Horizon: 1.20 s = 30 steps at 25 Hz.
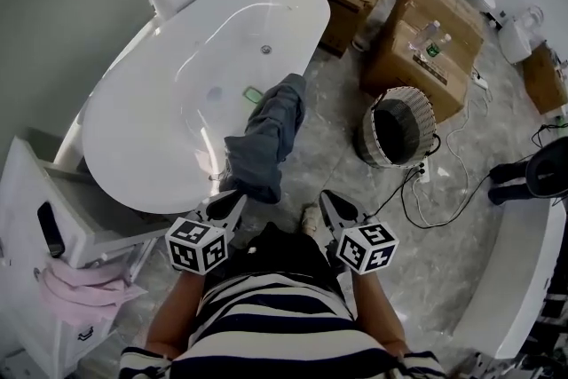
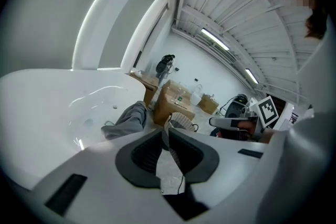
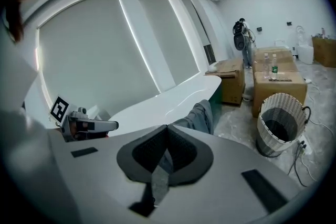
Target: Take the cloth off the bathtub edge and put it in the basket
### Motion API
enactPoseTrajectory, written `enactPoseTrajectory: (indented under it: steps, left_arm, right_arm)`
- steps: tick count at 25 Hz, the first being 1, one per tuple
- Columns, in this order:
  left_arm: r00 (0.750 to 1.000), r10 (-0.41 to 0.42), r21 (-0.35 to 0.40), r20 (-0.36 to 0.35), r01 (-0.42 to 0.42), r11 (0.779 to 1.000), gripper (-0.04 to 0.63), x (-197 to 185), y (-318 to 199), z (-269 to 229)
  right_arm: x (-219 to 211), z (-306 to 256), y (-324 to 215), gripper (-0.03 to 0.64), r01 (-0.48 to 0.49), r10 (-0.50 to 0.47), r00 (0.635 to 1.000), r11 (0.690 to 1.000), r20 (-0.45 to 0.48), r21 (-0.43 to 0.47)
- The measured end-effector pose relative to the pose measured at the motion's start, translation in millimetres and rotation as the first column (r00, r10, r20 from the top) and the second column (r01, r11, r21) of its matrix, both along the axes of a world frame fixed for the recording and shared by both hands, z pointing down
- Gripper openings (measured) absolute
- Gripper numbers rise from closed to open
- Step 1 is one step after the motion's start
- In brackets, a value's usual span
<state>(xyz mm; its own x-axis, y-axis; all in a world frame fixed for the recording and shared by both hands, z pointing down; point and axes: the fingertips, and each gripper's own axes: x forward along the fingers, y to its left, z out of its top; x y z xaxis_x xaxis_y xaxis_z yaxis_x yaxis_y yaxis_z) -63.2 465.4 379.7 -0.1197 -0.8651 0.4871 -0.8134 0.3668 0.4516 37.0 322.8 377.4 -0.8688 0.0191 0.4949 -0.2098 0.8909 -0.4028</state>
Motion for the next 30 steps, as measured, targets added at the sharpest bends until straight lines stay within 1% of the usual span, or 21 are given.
enactPoseTrajectory:
  steps: [4, 8, 11, 14, 17, 19, 21, 24, 27, 30]
  left_arm:
    - [0.994, -0.107, -0.013, 0.003, 0.107, 0.994, 0.036, -10, -25, 8]
    - [0.98, -0.2, -0.05, -0.009, 0.199, 0.979, 0.037, -14, -48, 16]
    - [0.965, -0.261, -0.081, 0.001, 0.26, 0.962, 0.037, -12, -62, 21]
    - [0.95, -0.309, -0.127, 0.037, 0.311, 0.942, 0.041, -10, -71, 30]
    - [0.932, -0.359, -0.158, 0.048, 0.362, 0.919, 0.078, -8, -75, 37]
    - [0.919, -0.392, -0.17, 0.042, 0.393, 0.904, 0.084, -4, -78, 39]
    - [0.908, -0.417, -0.187, 0.04, 0.416, 0.89, 0.091, -1, -77, 42]
    - [0.9, -0.432, -0.221, 0.055, 0.433, 0.874, 0.101, -4, -74, 47]
    - [0.899, -0.433, -0.252, 0.065, 0.434, 0.865, 0.103, -11, -73, 53]
    - [0.899, -0.436, -0.28, 0.053, 0.432, 0.857, 0.103, -22, -64, 62]
  right_arm:
    - [-20, 4, -34, 0.026, 0.112, -0.112, 0.994, 0.994, 0.014, 0.002]
    - [-34, 7, -65, 0.026, 0.207, -0.206, 0.978, 0.978, 0.016, -0.017]
    - [-43, 12, -84, 0.026, 0.282, -0.282, 0.959, 0.959, 0.009, -0.036]
    - [-52, 23, -99, 0.026, 0.34, -0.341, 0.94, 0.939, -0.006, -0.04]
    - [-62, 32, -105, 0.026, 0.403, -0.404, 0.915, 0.914, -0.014, -0.044]
    - [-67, 38, -109, 0.026, 0.44, -0.442, 0.897, 0.897, -0.027, -0.043]
    - [-72, 44, -110, 0.026, 0.464, -0.466, 0.884, 0.885, -0.035, -0.05]
    - [-86, 51, -106, 0.026, 0.495, -0.497, 0.867, 0.867, -0.038, -0.059]
    - [-103, 56, -101, 0.026, 0.532, -0.534, 0.844, 0.845, -0.054, -0.052]
    - [-115, 57, -90, 0.026, 0.557, -0.56, 0.826, 0.829, -0.074, -0.055]
